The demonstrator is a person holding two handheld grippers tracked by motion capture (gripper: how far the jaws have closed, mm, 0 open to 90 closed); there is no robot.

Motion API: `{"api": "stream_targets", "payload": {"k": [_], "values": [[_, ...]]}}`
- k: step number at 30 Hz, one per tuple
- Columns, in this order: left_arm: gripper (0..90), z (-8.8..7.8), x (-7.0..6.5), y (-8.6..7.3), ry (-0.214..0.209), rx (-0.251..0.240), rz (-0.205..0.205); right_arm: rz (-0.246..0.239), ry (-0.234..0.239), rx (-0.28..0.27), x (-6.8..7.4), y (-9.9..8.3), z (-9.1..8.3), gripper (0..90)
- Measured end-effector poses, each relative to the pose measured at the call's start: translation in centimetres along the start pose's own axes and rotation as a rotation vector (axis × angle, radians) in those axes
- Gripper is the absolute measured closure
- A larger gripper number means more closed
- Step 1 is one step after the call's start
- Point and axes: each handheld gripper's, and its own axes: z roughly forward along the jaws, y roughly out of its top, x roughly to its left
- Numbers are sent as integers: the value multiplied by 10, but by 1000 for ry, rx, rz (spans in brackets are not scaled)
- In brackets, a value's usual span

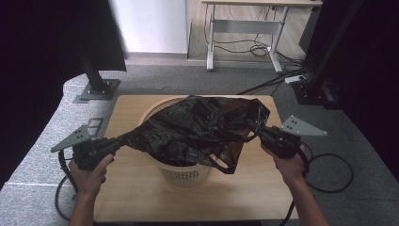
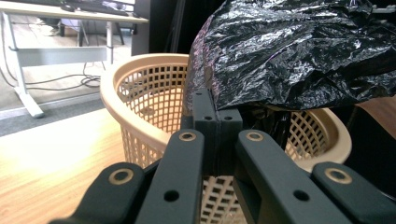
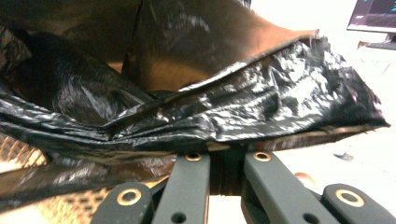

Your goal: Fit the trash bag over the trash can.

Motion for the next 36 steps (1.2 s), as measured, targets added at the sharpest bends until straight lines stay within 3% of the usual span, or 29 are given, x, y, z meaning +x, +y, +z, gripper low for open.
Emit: {"api": "stream_targets", "payload": {"k": [10, 13, 17, 20, 27, 28, 30, 34, 36], "values": [[896, -6, -1, -10, 8, 14, -8, 86, 45, 29, -10, -31, -1, 876], [896, -5, -6, -7, -1, 3, 6, 134, 63, -13, -9, -34, -3, 750], [895, -3, -14, -5, -9, 2, 30, 170, 79, -65, 3, -36, -13, 641], [895, -1, -16, -5, -13, 0, 33, 155, 78, -57, 14, -38, -19, 543], [895, -1, -17, -9, -15, -6, 24, 154, 100, -23, 27, -45, -16, 446], [895, -1, -17, -10, -14, -6, 22, 149, 99, -15, 28, -46, -14, 456], [896, -2, -16, -10, -16, -7, 20, 141, 108, -5, 30, -48, -9, 566], [895, -7, -14, -13, -24, -15, 12, 121, 168, -15, 36, -49, -5, 790], [895, -10, -13, -15, -26, -20, 5, 104, 187, -16, 40, -48, -4, 847]]}}
